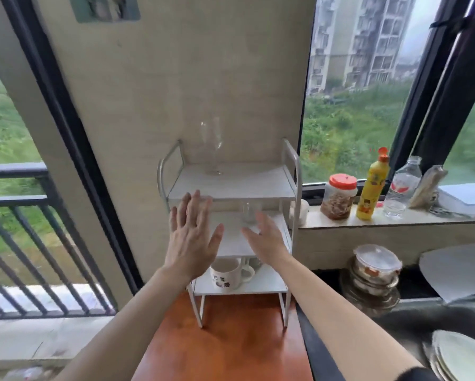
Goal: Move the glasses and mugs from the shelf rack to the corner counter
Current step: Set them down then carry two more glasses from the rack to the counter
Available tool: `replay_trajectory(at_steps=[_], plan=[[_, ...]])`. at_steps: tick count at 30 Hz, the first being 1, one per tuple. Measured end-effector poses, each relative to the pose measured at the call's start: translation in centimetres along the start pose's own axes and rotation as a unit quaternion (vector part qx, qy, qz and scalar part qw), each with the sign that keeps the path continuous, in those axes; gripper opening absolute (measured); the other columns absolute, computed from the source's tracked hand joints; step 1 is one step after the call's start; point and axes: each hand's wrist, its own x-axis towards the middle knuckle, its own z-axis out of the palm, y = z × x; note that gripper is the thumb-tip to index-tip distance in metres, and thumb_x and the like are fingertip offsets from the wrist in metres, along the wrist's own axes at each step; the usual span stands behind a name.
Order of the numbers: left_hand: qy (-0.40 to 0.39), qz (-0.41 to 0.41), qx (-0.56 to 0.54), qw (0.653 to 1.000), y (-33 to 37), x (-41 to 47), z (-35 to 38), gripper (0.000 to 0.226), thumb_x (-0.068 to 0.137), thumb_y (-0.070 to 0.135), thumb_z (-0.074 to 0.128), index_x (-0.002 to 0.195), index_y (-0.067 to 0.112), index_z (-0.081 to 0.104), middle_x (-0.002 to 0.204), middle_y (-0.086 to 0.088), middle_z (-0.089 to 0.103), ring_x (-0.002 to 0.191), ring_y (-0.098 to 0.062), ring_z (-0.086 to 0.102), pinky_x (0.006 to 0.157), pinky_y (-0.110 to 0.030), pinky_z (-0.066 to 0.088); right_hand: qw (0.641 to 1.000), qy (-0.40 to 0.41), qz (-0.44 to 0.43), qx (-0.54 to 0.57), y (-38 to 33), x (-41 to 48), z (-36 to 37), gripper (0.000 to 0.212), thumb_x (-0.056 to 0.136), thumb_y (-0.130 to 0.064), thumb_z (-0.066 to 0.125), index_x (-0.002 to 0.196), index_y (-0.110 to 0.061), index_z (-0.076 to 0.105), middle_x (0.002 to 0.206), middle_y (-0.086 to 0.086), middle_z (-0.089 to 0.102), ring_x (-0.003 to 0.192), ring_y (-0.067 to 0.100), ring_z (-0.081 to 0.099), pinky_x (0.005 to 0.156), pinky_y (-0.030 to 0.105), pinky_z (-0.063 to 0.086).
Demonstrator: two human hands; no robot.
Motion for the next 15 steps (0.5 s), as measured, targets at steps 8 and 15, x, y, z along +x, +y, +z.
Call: replay_trajectory(at_steps=[8, 15], plan=[[0.040, 0.030, 0.014, 0.999, -1.3, 0.6, 0.2, 0.056, 0.099, 0.049, 0.038, 0.147, 0.021, 0.035, 0.157, -0.007, 0.032, 0.147, -0.027, 0.021, 0.114, -0.049, 0.015, 0.999, 0.036, 0.016, 0.019, -0.3, 4.3, 3.1, 0.039, 0.099, -0.042, 0.052, 0.130, -0.019, 0.053, 0.120, 0.000, 0.056, 0.109, 0.019, 0.054, 0.089, 0.034, 0.042], [0.113, -0.026, -0.125, 0.985, 1.1, 7.0, -2.8, 0.062, 0.096, 0.051, 0.041, 0.143, 0.011, 0.039, 0.143, -0.010, 0.046, 0.132, -0.030, 0.040, 0.111, -0.044, 0.025, 0.997, 0.062, 0.014, 0.053, 0.0, 4.4, 2.4, 0.044, 0.105, -0.049, 0.036, 0.088, -0.012, 0.052, 0.086, 0.005, 0.056, 0.084, 0.023, 0.052, 0.077, 0.039, 0.042]])
